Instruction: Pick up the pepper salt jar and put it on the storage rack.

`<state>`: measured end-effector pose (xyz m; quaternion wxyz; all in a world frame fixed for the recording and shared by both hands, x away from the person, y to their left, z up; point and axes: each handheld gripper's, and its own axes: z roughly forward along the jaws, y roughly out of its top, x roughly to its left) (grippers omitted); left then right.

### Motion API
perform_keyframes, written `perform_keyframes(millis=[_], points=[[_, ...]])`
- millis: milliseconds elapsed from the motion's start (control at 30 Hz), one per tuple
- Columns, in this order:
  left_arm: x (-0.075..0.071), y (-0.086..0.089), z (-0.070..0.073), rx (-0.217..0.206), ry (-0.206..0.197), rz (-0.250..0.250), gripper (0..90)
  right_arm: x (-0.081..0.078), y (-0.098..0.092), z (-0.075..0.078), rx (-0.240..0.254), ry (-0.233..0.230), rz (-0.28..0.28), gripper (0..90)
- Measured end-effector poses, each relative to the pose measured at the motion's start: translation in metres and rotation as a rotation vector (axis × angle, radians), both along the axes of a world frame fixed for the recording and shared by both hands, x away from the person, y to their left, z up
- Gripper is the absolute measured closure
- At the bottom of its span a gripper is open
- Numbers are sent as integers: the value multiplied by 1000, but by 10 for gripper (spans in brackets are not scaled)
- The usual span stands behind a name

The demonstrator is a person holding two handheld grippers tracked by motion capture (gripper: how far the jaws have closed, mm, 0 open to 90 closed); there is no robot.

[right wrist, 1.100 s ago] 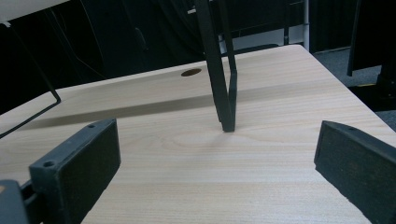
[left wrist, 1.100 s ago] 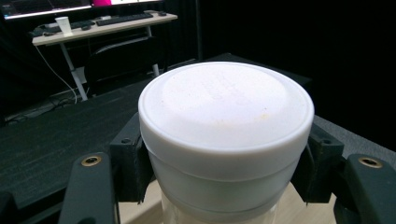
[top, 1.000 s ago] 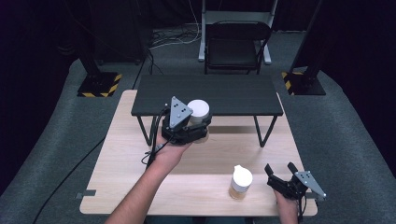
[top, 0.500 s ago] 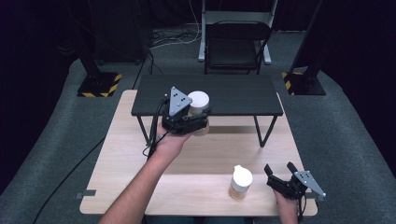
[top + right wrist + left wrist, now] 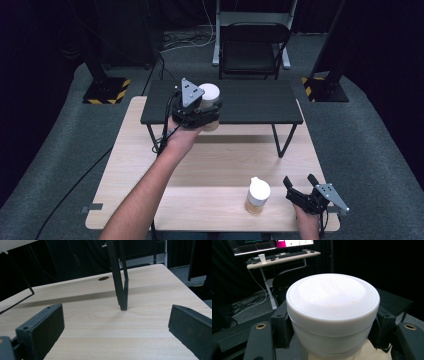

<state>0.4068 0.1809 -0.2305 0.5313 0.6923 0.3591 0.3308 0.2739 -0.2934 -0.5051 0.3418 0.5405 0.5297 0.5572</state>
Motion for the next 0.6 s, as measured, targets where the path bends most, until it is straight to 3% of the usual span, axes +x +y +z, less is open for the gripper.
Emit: perform_keyframes(millis=[167, 233, 300, 600], points=[[9, 0, 1, -5, 3, 17, 335, 0, 1, 0, -1, 0, -2, 0], [16, 1, 2, 20, -5, 20, 335, 0, 0, 0, 4, 1, -3, 0], [18, 1, 1, 21, -6, 25, 335, 0, 0, 0, 6, 2, -3, 0], [32, 3, -2, -4, 18, 74, 335, 0, 0, 1, 9, 6, -3, 0]])
